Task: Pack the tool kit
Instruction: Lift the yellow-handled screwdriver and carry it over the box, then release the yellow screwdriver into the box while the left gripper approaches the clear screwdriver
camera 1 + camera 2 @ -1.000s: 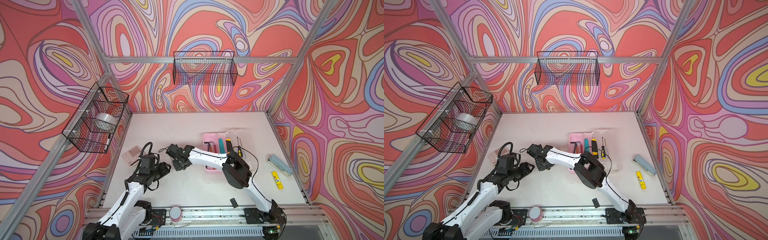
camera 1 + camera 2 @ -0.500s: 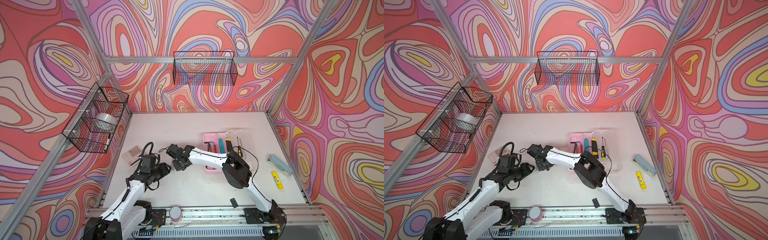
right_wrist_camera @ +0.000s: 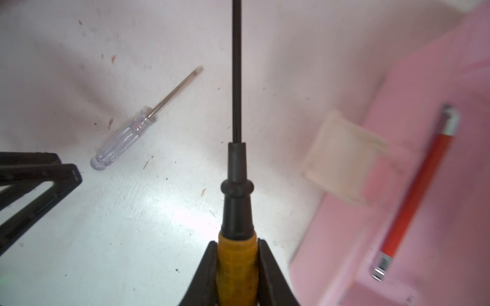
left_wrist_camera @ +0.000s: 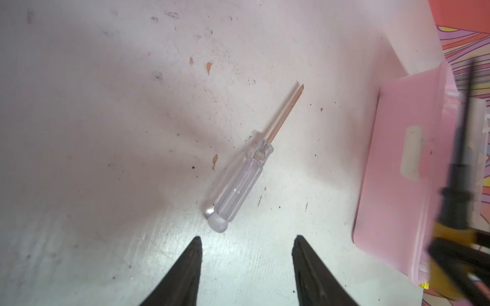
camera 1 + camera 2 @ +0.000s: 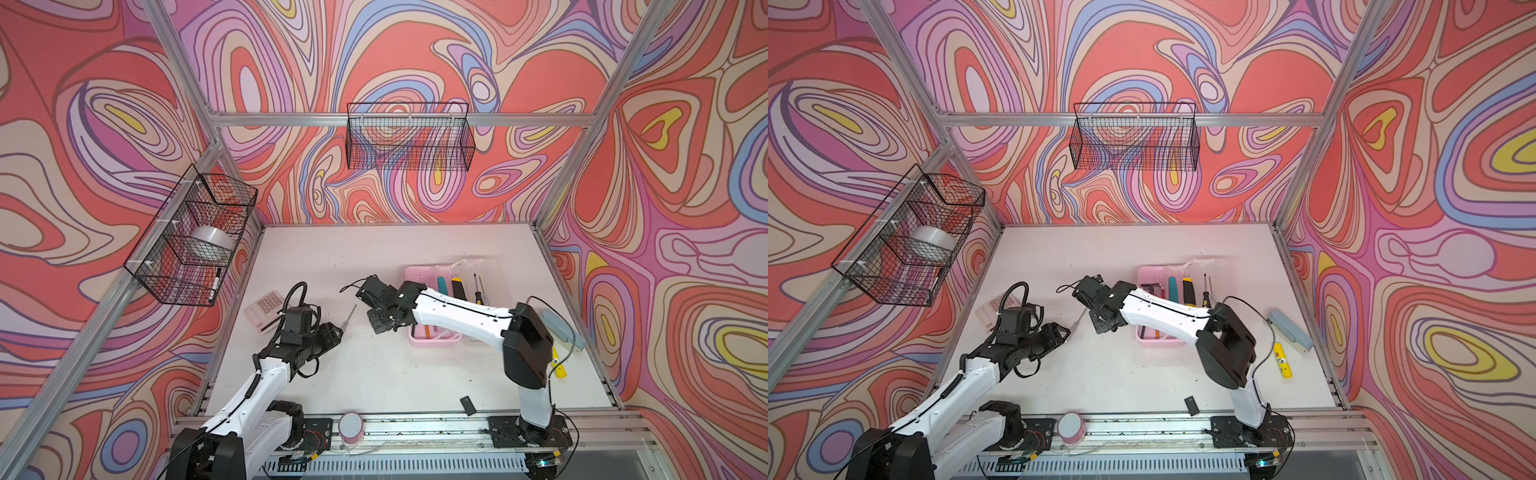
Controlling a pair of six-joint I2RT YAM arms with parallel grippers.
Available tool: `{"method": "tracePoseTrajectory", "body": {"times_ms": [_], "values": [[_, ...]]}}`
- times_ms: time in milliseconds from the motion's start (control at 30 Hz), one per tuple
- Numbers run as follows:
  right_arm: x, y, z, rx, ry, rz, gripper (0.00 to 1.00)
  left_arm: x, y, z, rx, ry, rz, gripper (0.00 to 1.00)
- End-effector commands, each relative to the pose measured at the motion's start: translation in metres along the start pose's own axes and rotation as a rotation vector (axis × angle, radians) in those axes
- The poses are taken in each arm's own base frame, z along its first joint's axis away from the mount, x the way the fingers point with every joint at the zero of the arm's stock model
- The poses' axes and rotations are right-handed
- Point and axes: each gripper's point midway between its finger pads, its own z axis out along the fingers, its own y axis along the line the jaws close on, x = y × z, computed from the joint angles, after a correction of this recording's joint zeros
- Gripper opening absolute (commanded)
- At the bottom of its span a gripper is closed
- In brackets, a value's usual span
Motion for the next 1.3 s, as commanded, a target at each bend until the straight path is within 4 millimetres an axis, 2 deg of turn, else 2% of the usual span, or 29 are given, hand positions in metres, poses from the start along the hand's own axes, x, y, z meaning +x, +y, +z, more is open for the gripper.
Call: {"method": "tracePoseTrajectory", "body": {"times_ms": [0, 100, 200, 333, 400, 467, 633, 1067, 1133, 1200, 1267], "values": [[-0.009, -0.064, -0.048, 0.124, -0.077, 0.082, 0.00, -0.013, -0.008, -0.003, 0.017, -0.036, 0.015, 0.56], [-0.004, -0.123, -0.082, 0.196, -0.121, 0.175, 0.00, -0.014, -0.010, -0.003, 0.022, -0.042, 0.013, 0.56], [0.014, -0.183, -0.099, 0.281, -0.123, 0.266, 0.00, -0.015, -0.011, -0.003, 0.024, -0.042, 0.018, 0.56], [0.050, -0.247, -0.099, 0.389, -0.052, 0.344, 0.00, -0.016, -0.011, -0.002, 0.019, -0.038, 0.023, 0.56], [0.064, -0.263, -0.095, 0.419, -0.021, 0.364, 0.00, -0.017, -0.011, -0.002, 0.017, -0.039, 0.026, 0.56], [0.074, -0.273, -0.092, 0.449, -0.006, 0.379, 0.00, -0.016, -0.011, -0.002, 0.017, -0.035, 0.025, 0.56], [0.085, -0.279, -0.078, 0.445, 0.018, 0.389, 0.00, -0.016, -0.012, -0.001, 0.021, -0.028, 0.024, 0.55], [0.092, -0.297, -0.069, 0.519, 0.050, 0.370, 0.00, -0.016, -0.010, 0.001, 0.011, -0.024, 0.021, 0.55], [0.091, -0.297, -0.069, 0.514, 0.049, 0.370, 0.06, -0.017, -0.011, 0.001, 0.011, -0.024, 0.023, 0.55], [0.089, -0.297, -0.069, 0.511, 0.041, 0.371, 0.20, -0.018, -0.012, 0.001, 0.011, -0.023, 0.025, 0.55], [0.088, -0.298, -0.068, 0.510, 0.042, 0.370, 0.26, -0.018, -0.012, 0.002, 0.013, -0.020, 0.024, 0.55]]}}
